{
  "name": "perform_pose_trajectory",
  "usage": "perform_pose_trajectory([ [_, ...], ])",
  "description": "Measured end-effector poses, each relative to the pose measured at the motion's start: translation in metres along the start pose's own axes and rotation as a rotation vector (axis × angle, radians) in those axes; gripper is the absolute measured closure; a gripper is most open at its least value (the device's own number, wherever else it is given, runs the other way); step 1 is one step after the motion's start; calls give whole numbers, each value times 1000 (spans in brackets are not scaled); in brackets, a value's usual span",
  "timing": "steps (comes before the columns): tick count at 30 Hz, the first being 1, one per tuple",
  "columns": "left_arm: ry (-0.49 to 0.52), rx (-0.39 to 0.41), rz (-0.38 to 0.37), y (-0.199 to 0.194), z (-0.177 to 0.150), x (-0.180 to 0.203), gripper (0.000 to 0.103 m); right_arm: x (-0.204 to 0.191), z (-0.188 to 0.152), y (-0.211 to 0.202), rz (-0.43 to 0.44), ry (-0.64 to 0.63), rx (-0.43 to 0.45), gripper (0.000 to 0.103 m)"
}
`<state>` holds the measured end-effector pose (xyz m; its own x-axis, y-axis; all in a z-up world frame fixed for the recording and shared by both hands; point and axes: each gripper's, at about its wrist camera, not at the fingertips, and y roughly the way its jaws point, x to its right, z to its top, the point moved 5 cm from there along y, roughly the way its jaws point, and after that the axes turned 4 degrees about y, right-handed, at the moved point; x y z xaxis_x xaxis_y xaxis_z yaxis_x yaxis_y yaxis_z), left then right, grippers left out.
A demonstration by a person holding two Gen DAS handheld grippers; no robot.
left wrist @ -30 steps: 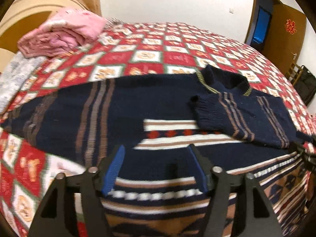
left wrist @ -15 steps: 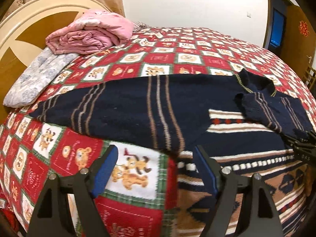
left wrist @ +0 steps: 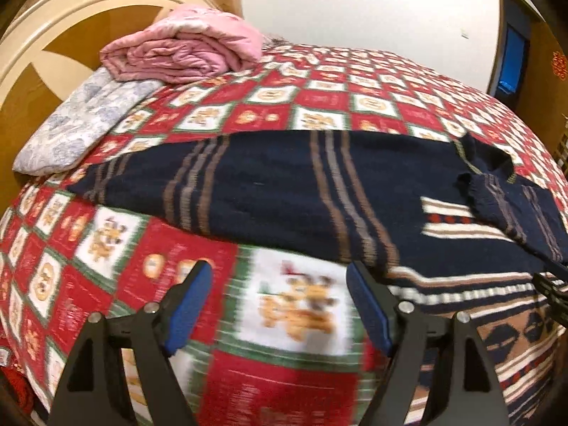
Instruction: Fold small clothes
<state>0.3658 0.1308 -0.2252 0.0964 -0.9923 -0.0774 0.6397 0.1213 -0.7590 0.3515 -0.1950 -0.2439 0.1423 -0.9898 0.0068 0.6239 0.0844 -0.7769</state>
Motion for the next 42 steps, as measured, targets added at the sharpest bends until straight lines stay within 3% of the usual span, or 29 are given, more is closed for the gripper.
perform_pose_trajectory([
  [5, -73, -18, 76, 10, 3, -57, 23, -25, -5, -10, 10, -87, 54, 32],
  [12, -304, -17, 249, 30, 12, -180, 23, -52, -13, -18, 4, -217, 107, 32],
  [16, -443, -11, 291, 45, 11, -237, 23, -57, -14, -13, -7, -242, 92, 32],
  [18, -523, -23, 259, 55, 9, -255, 23, -56, -15, -12, -1, -235, 89, 32],
  [25, -665, -22, 150, 80, 20, -264, 32, -53, -15, -7, 11, -215, 66, 29],
  [34, -683, -20, 132, 105, 44, -264, 43, -53, -16, -4, -6, -218, 59, 26],
  [35, -673, -27, 141, 107, 45, -263, 48, -52, -15, -4, -5, -215, 59, 25],
  [38, -658, -38, 99, 109, 47, -259, 95, -51, -15, -3, -3, -210, 56, 25],
  [42, -657, 15, 80, 95, 52, -254, 96, -50, -15, -2, -2, -206, 54, 24],
])
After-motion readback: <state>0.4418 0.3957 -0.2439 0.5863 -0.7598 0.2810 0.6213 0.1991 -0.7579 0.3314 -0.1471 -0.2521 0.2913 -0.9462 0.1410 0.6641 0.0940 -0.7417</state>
